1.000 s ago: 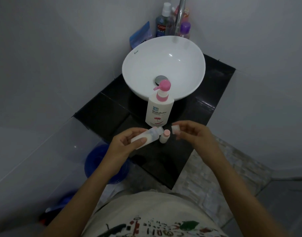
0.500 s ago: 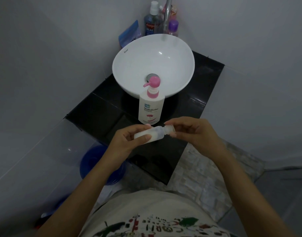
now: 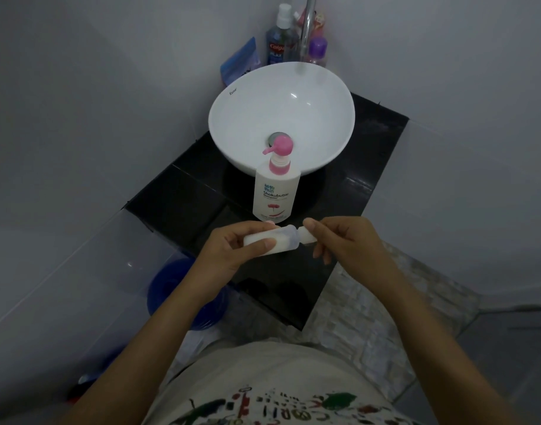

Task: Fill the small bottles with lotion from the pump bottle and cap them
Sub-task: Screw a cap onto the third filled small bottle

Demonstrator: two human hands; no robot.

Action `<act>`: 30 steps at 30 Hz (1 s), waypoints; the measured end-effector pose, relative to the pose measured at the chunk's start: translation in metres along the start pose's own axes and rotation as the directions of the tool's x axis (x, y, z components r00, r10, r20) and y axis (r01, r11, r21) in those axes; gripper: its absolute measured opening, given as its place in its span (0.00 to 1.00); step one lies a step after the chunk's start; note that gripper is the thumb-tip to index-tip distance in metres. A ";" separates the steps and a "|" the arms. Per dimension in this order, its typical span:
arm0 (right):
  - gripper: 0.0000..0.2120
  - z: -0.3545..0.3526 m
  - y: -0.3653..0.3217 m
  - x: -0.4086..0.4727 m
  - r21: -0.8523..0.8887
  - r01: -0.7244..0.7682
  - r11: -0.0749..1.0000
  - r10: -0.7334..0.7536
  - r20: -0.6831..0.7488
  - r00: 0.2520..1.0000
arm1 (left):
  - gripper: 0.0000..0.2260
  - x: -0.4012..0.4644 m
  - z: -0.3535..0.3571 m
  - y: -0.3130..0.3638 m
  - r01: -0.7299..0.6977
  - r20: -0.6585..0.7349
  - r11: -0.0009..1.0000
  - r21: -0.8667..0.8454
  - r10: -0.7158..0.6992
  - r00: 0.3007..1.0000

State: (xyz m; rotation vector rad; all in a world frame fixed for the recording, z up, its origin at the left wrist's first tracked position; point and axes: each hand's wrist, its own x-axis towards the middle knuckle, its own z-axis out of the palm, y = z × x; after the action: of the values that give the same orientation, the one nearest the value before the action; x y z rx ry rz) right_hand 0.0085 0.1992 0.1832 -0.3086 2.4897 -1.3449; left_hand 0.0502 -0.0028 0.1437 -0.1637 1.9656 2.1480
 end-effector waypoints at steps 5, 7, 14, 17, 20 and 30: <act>0.12 -0.009 0.000 -0.003 0.105 0.093 0.990 -0.105 0.110 0.988 | 0.15 -0.001 -0.003 0.001 -0.009 -0.018 1.000 0.011 0.009 1.000; 0.10 -0.010 0.001 -0.004 0.081 0.108 0.991 -0.117 0.118 0.986 | 0.15 -0.002 -0.003 0.002 -0.015 -0.020 1.000 0.007 0.015 1.000; 0.23 0.006 -0.008 -0.004 -0.043 -0.017 0.999 0.014 -0.056 0.998 | 0.14 -0.003 0.000 0.004 -0.008 -0.009 1.000 -0.002 0.008 1.000; 0.12 -0.006 -0.006 -0.004 0.064 0.056 0.996 -0.061 0.077 0.995 | 0.15 -0.003 -0.001 0.003 -0.001 -0.020 1.000 0.001 0.001 1.000; 0.06 -0.007 -0.004 -0.004 0.096 0.059 0.994 -0.069 0.100 0.993 | 0.14 -0.003 0.000 0.003 0.001 -0.023 1.000 -0.013 -0.002 1.000; 0.08 -0.009 -0.007 -0.005 0.155 0.036 0.987 -0.054 0.113 0.992 | 0.15 -0.003 0.001 0.003 -0.008 -0.028 1.000 -0.019 0.008 1.000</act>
State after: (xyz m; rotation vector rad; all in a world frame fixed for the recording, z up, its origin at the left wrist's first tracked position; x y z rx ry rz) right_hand 0.0098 0.2043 0.1946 -0.3993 2.2820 -1.4812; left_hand 0.0522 -0.0020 0.1470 -0.1900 1.9647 2.1812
